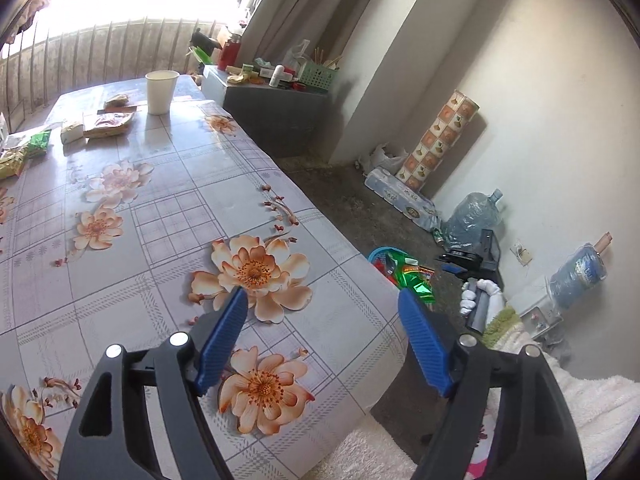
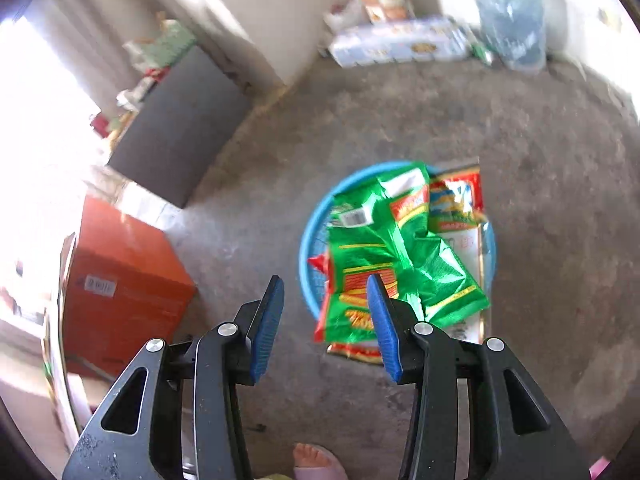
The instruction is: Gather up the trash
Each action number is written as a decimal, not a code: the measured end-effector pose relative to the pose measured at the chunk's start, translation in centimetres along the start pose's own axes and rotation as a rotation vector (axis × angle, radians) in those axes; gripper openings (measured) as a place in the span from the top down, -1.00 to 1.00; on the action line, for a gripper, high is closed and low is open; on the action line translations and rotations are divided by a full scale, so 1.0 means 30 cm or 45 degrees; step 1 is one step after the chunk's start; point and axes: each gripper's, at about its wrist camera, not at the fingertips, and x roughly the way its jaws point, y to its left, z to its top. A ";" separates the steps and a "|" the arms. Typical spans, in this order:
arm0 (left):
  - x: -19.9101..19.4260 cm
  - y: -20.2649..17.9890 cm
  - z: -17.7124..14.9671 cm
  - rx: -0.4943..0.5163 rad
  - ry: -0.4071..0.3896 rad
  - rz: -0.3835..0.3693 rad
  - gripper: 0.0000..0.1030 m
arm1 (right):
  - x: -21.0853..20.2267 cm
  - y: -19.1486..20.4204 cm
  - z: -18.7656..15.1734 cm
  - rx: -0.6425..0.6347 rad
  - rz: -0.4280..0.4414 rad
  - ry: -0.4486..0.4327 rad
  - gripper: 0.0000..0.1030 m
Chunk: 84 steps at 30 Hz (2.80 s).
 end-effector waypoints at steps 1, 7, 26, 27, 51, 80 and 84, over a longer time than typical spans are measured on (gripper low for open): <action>-0.009 -0.008 -0.019 0.009 -0.014 0.020 -0.61 | -0.058 0.043 -0.028 -0.066 0.009 -0.028 0.16; -0.047 -0.033 -0.113 -0.115 -0.096 0.170 -0.89 | -0.407 0.288 -0.328 -0.463 0.081 -0.222 -0.63; -0.047 -0.117 -0.216 -0.076 -0.211 0.581 -0.89 | -0.635 0.550 -0.802 -0.943 -0.122 -0.673 -0.86; -0.035 -0.117 -0.216 -0.084 -0.187 0.597 -0.89 | -0.637 0.560 -0.809 -0.959 -0.118 -0.656 -0.86; -0.008 -0.141 -0.295 -0.134 -0.037 0.699 -0.89 | -0.678 0.515 -0.840 -0.930 -0.081 -0.477 -0.86; -0.022 -0.316 -0.335 -0.012 -0.021 0.708 -0.89 | -0.874 0.419 -0.830 -0.922 0.135 -0.413 -0.86; -0.017 -0.349 -0.336 0.010 -0.029 0.707 -0.89 | -0.870 0.391 -0.820 -0.890 0.149 -0.393 -0.86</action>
